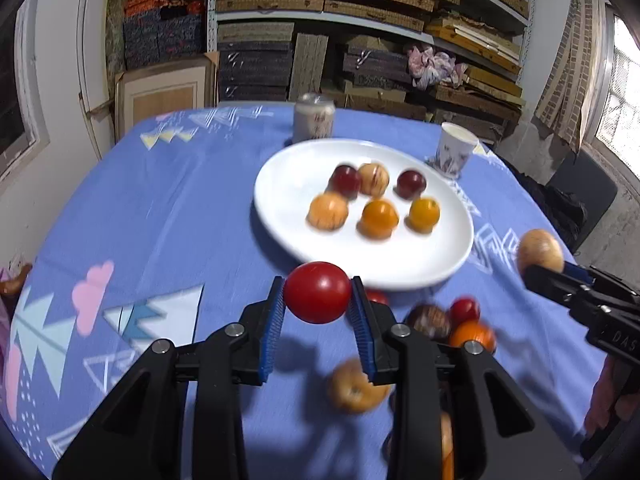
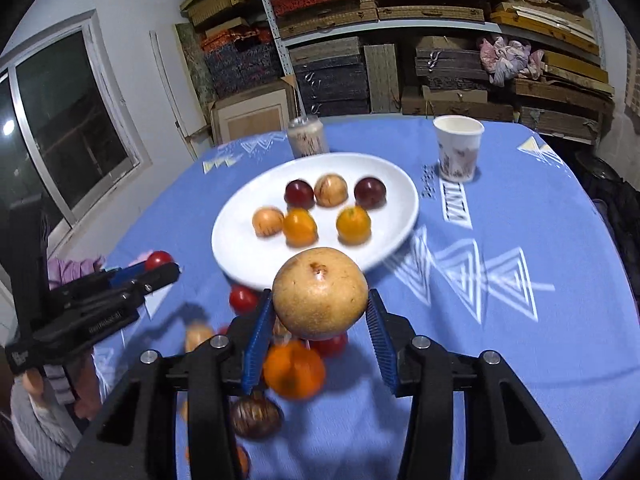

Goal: Organize fruits
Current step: 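Carry the pear onto the white plate with the right tool while the left tool places the tomato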

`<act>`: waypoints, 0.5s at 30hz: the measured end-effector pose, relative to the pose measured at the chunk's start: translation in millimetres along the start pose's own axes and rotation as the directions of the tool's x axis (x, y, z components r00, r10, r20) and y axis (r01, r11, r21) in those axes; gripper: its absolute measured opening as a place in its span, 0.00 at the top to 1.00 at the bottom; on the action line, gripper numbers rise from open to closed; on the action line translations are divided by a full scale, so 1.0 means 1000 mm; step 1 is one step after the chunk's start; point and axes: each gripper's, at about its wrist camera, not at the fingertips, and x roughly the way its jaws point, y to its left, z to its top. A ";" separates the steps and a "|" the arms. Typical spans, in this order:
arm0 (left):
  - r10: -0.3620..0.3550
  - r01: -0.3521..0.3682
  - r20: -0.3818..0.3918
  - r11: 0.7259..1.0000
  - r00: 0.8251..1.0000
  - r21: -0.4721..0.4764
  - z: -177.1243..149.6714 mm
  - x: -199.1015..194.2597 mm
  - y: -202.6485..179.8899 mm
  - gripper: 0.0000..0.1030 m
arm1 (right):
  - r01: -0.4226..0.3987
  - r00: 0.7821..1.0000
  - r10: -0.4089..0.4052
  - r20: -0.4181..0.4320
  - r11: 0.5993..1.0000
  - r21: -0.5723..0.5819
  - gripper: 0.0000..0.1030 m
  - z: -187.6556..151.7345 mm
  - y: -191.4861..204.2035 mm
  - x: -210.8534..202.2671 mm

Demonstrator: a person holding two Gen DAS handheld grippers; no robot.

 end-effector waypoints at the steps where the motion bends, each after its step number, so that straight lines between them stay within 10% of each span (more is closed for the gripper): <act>1: 0.011 -0.011 0.008 1.000 1.000 0.000 0.008 0.004 -0.004 0.69 | -0.001 1.000 0.001 0.003 1.000 0.006 0.54 0.009 0.001 0.007; 15: 0.007 -0.010 -0.054 0.999 0.999 -0.040 0.029 0.072 -0.014 0.69 | 0.072 0.996 -0.074 -0.048 0.997 -0.037 0.54 0.022 0.007 0.079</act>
